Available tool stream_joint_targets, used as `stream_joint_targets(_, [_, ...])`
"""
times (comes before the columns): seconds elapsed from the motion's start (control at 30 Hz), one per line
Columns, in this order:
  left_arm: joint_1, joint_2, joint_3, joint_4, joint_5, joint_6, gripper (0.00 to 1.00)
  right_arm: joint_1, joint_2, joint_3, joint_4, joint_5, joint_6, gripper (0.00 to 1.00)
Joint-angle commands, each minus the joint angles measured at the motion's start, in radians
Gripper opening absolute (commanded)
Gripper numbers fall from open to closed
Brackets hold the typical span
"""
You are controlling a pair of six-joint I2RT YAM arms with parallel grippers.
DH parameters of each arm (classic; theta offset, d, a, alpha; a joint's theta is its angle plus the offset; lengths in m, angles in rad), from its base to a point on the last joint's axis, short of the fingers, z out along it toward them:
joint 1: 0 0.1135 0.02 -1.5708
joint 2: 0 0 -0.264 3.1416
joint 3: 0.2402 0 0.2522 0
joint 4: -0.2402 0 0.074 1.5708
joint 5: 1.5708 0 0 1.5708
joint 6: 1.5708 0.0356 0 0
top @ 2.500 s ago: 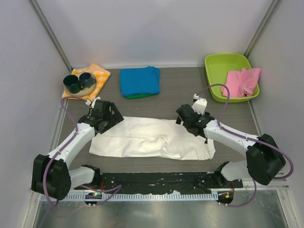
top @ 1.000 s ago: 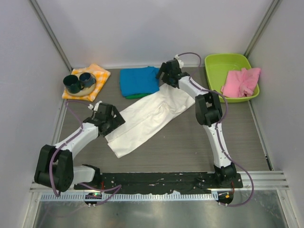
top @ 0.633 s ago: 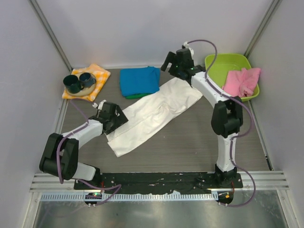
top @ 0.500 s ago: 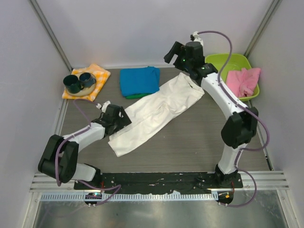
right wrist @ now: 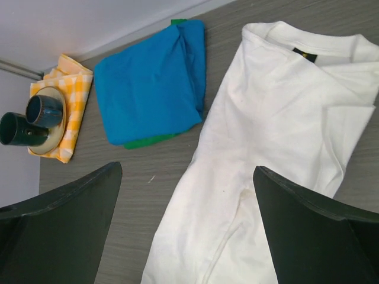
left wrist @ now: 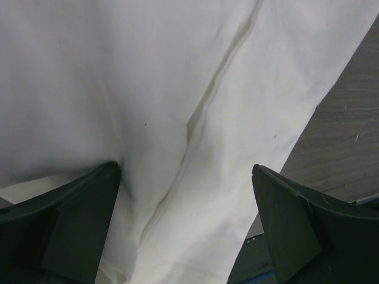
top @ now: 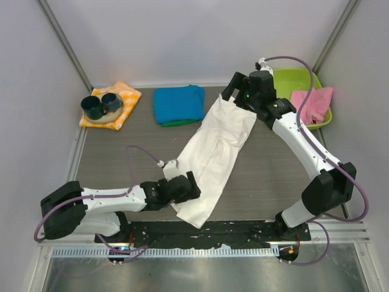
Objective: Fold and stack the t-shirts
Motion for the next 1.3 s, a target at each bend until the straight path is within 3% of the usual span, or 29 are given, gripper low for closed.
stream_joint_targets(0.0, [-0.199, 0.102, 0.032, -0.179, -0.064, -0.235, 1.00, 0.001, -0.156, -0.028, -0.033, 0.041, -0.020, 1.00])
stream_joint_targets(0.2, [-0.381, 0.383, 0.317, -0.233, -0.103, -0.249, 1.00, 0.001, -0.269, -0.081, -0.108, 0.084, -0.048, 0.99])
stream_joint_targets(0.37, [-0.451, 0.569, 0.615, -0.233, -0.083, -0.173, 1.00, 0.000, -0.313, -0.086, -0.171, 0.127, -0.077, 1.00])
stream_joint_targets(0.5, [-0.468, 0.617, 0.793, -0.251, -0.063, -0.088, 1.00, 0.000, -0.322, -0.083, -0.212, 0.164, -0.106, 1.00])
stream_joint_targets(0.63, [-0.477, 0.545, 0.816, -0.302, -0.083, -0.071, 1.00, 0.000, -0.305, -0.124, -0.212, 0.179, -0.111, 1.00])
stream_joint_targets(0.77, [-0.488, 0.369, 0.769, -0.386, -0.121, -0.085, 1.00, 0.000, -0.273, -0.186, -0.168, 0.161, -0.103, 1.00])
stream_joint_targets(0.9, [-0.506, 0.173, 0.683, -0.610, -0.272, -0.151, 1.00, -0.002, -0.241, -0.259, -0.079, 0.101, -0.097, 1.00])
stream_joint_targets(0.97, [-0.506, 0.088, 0.626, -0.641, -0.326, -0.185, 1.00, 0.000, -0.208, -0.293, -0.057, 0.074, -0.088, 1.00])
stream_joint_targets(1.07, [-0.479, -0.067, 0.540, -0.653, -0.406, -0.177, 1.00, -0.002, -0.153, -0.354, 0.028, 0.000, -0.070, 1.00])
stream_joint_targets(1.27, [-0.381, -0.175, 0.556, -0.796, -0.512, -0.136, 1.00, 0.001, 0.009, -0.376, 0.225, -0.138, -0.031, 1.00])
